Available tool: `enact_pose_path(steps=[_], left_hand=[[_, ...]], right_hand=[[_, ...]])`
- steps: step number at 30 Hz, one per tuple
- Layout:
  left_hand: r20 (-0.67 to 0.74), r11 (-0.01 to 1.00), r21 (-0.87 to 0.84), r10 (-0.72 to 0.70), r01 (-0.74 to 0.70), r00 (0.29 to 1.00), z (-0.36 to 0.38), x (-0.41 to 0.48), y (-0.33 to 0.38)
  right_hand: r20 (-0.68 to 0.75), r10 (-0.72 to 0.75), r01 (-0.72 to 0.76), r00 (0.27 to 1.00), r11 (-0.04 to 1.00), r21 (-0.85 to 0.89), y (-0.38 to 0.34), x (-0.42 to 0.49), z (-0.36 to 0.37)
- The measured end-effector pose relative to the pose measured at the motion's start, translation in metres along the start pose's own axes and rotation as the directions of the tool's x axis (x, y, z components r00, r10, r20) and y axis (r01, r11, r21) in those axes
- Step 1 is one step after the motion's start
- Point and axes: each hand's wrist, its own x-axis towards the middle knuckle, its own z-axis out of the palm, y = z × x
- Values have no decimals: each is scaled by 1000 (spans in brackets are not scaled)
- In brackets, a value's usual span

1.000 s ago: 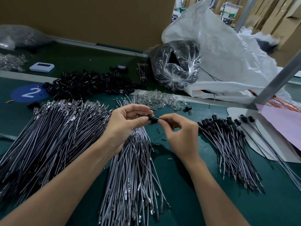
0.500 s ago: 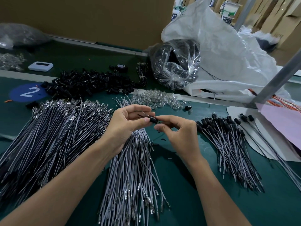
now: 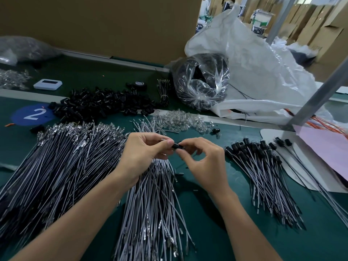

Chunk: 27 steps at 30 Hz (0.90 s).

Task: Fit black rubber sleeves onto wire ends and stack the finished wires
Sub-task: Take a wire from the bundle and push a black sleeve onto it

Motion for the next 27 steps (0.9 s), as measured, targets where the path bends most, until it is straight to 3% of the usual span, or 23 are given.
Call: enact_pose_path(steps=[5,9,11,13,16,19,21,23,27], left_hand=[[7,998,59,29,-29,1000,1,-2,3],[-163,998,-23,61,-65,985,-8,0,12],[-256,992,-81,71,-95,964,-18,4,17],[-278,988,-103,79,-112,957,-21,4,17],[-196,993,-94,46,-65,979,-18,4,15],[176,996,-7,-85,88,981,-21,4,16],[407,995,70,-99,77,908,-18,2,15],[437,999,36,-45,32,898,-13,1,13],[372,997,-74,1,29,928,-6,-4,18]], right_hand=[[34,45,-44,998,998,-41,1,1,-3],[-65,114,-118,991,991,-59,10,4,-12],[-116,202,-201,973,979,15,14,8,-19],[-92,358,-328,929,913,241,13,11,-23],[17,521,-388,853,613,688,9,15,-28],[157,546,-285,823,158,945,4,19,-35],[204,556,-239,806,-11,971,3,19,-39],[235,533,-278,813,0,961,0,18,-40],[347,411,-478,843,275,835,-8,14,-29]])
